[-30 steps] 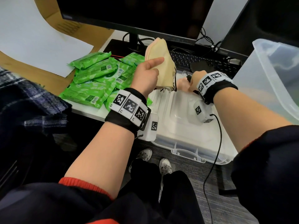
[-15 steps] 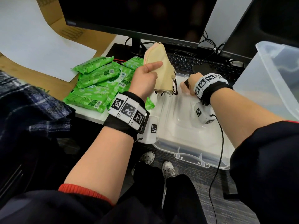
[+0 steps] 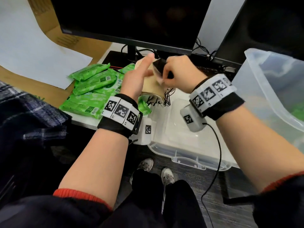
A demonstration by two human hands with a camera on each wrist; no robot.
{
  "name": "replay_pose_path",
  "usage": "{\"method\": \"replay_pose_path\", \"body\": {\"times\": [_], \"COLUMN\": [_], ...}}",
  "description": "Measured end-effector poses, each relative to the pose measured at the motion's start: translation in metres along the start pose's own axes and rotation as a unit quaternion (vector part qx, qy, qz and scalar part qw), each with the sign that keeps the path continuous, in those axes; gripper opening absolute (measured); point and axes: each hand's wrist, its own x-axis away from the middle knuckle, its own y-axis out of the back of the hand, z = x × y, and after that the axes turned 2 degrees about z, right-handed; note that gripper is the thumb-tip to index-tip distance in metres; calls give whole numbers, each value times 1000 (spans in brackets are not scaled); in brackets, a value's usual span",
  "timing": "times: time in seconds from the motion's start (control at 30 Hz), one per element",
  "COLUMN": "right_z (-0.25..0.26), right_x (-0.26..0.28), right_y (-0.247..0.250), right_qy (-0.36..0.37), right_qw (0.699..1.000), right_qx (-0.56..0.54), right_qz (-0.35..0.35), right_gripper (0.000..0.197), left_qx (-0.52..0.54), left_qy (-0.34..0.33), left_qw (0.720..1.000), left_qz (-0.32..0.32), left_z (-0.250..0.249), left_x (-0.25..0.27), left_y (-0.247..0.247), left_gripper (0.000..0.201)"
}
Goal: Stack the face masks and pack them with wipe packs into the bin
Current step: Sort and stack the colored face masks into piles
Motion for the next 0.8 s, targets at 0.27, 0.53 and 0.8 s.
{"method": "replay_pose_path", "body": {"times": [0.27,0.53,0.8], "right_z": [-14,-5,6], "right_x": [24,35,36], "right_y": [-10,-5,-9], "right_qy": [-63,-70,-81], "right_qw": [979,891,859], "right_qx": [-184,-436,-496], "right_qz": [-67,-107,-95], "right_gripper": [10,33,43], "left_qx": [17,-27,42], "left_qy": [-95,-169,-134], "left_qw": [995,985,987], "left_qz": [25,29,82], "left_z": [14,13,4], "left_x": [6,13,24], "left_y": [9,-1,-9], "left_gripper": [49,44,15]}}
